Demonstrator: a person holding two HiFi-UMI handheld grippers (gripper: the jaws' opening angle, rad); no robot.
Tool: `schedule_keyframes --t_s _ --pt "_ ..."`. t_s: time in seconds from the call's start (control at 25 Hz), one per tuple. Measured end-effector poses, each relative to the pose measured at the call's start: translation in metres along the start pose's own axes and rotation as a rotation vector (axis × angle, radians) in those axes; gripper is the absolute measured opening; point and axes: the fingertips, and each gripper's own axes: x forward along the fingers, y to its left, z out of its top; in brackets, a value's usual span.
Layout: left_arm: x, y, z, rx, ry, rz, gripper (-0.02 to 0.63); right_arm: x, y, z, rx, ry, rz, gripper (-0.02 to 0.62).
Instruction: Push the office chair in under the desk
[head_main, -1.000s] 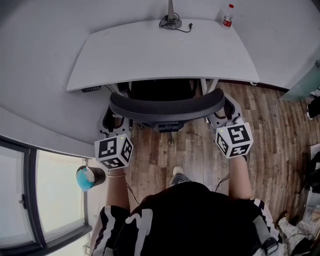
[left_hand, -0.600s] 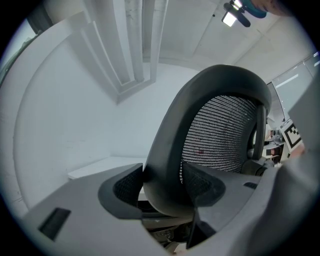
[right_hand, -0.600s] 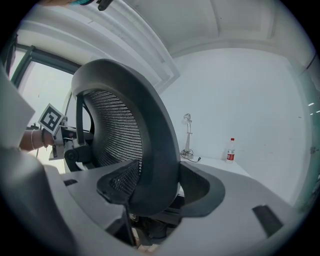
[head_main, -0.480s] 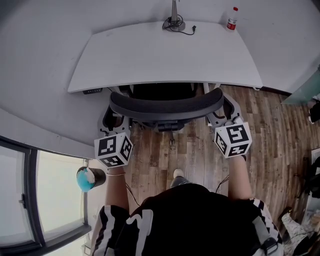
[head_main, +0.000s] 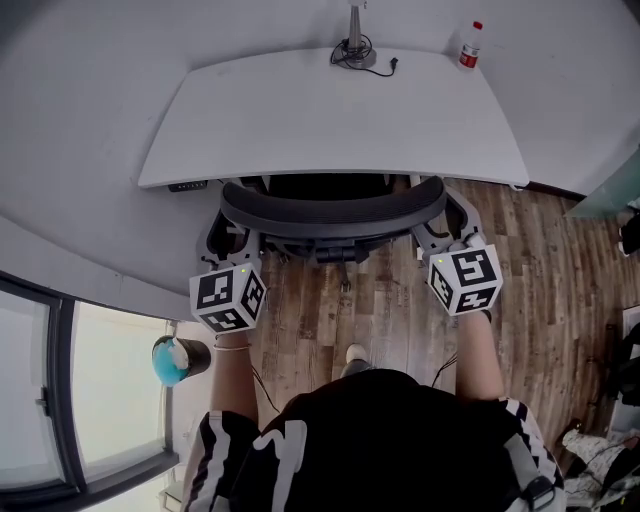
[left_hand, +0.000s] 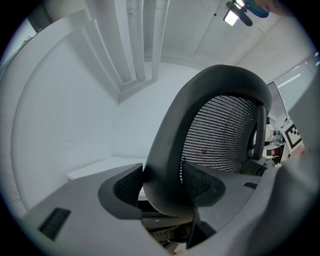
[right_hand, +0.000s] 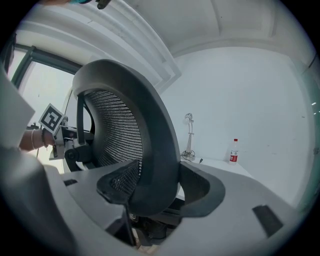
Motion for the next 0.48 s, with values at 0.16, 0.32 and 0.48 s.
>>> schedule_keyframes --t_s 0.16,0.32,0.48 --pt "0.006 0.001 -0.001 0.001 -0.001 0.004 0.245 0.006 -0.003 0.000 0.000 0.003 0.002 0.255" --pt "0.012 0.004 0.001 0.001 -0.002 0.014 0.245 0.014 -0.006 0.002 -0.004 0.004 0.009 0.255" --pt "0.018 0.007 0.001 0.001 -0.004 0.022 0.245 0.021 -0.008 0.003 -0.006 0.000 0.014 0.255"
